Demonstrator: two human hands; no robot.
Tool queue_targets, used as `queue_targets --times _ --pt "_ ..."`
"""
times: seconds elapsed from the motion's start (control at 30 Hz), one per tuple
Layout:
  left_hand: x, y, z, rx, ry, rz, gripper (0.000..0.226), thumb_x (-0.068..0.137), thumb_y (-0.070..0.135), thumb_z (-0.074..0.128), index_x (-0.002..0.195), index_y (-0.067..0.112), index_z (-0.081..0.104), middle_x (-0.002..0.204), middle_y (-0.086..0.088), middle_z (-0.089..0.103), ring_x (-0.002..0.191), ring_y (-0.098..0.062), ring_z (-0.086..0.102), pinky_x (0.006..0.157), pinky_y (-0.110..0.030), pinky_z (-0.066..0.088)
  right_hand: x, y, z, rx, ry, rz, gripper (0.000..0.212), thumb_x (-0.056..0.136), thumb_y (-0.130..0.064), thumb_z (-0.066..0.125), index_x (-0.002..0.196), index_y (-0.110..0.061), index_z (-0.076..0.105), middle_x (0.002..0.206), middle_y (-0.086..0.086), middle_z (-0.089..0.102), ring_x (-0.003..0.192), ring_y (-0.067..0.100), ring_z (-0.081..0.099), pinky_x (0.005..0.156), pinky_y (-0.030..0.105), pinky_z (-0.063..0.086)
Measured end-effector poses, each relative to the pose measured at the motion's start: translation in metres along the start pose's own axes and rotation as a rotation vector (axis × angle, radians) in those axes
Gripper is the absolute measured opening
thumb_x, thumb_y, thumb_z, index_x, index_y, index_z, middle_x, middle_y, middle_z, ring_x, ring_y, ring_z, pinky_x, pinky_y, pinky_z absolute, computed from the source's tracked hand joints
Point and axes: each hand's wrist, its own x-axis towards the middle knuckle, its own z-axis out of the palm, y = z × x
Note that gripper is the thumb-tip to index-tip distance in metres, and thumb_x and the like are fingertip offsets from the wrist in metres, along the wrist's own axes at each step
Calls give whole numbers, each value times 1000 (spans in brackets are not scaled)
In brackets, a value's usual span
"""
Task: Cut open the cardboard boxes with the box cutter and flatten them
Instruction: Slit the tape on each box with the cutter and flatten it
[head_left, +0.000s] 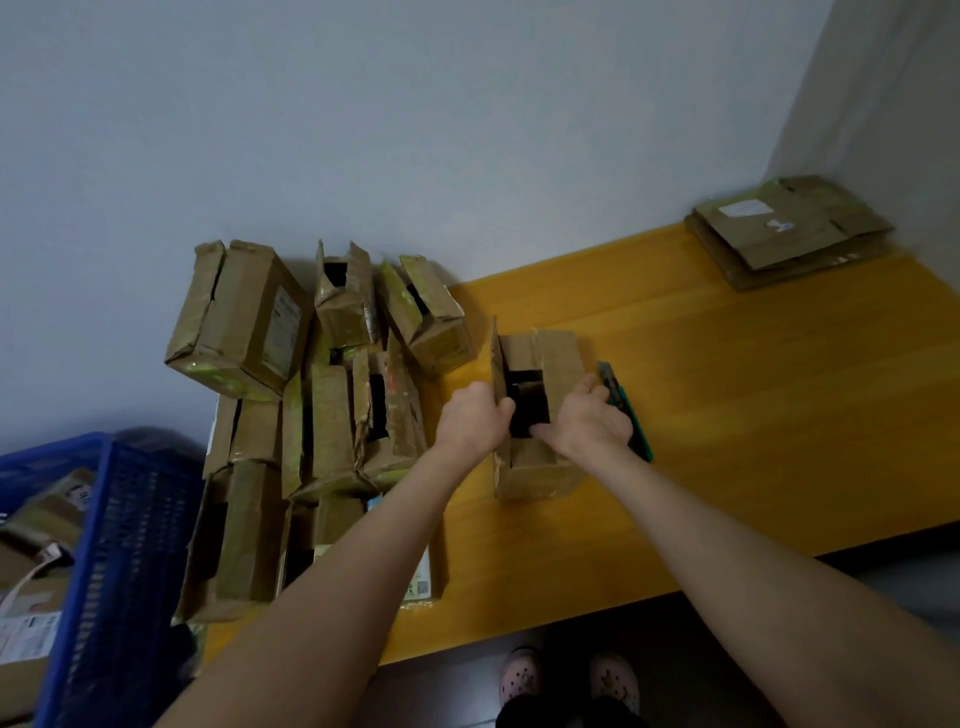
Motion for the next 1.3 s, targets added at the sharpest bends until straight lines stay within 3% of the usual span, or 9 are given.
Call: queue_targets --times 0.1,0.17,0.27,0.4,0.73,0.87,0.97,1.07,1.3 --pt "3 1 0 10 12 -7 32 97 17 46 66 14 40 67 -2 46 58 -18 44 49 -28 35 7 3 -9 59 -36 -33 47 96 -41 51 128 -8 42 97 8 61 77 24 61 53 29 39" --pt "7 -7 -2 16 -4 -41 27 97 16 47 70 13 45 74 -5 52 68 -23 53 56 -33 46 9 4 -18 288 -90 -68 16 100 -24 44 88 -14 49 67 4 42 52 18 39 46 28 29" --pt "9 -24 -4 -110 -12 -99 19 98 20 49 84 9 56 87 -12 61 78 -27 61 70 -39 54 10 18 -27 664 -213 -17 25 101 -12 44 123 -3 51 105 16 58 89 30 58 76 38 52" --pt "14 -36 -9 -338 -14 -161 24 100 26 50 106 5 59 101 -14 65 93 -28 65 84 -41 56 9 41 -18 911 -191 125 46 98 -21 55 139 -5 43 137 13 50 121 32 50 100 41 43" --pt "14 -20 -23 -149 -149 132 25 100 25 51 103 2 61 101 -15 66 94 -29 63 87 -44 52 18 20 -35 -268 255 -211 92 94 -35 59 154 -16 -9 159 15 -15 146 37 -14 119 47 0" --pt "14 -11 -45 30 -189 319 23 100 25 50 106 6 63 100 -11 66 93 -26 61 86 -43 50 22 19 -48 -315 273 -257 78 93 -52 48 151 -13 13 152 14 33 142 36 23 117 55 6" --pt "17 -6 -60 124 -93 371 21 101 26 49 104 10 61 92 -4 63 87 -23 59 78 -36 49 12 17 -56 -173 250 -316 70 96 -49 41 150 -12 14 115 7 61 93 26 60 96 46 44" --pt "21 -7 -73 184 11 384 20 101 28 47 102 14 61 91 0 61 88 -22 61 81 -40 51 1 13 -66 -101 233 -395 50 100 -37 31 144 -13 29 83 6 58 67 24 53 60 33 44" --pt "6 -3 -88 100 139 413 20 100 33 49 106 20 64 92 3 64 94 -21 63 69 -28 43 -5 23 -91 320 227 -322 29 99 -30 49 107 -5 63 93 9 64 85 28 58 69 35 46"
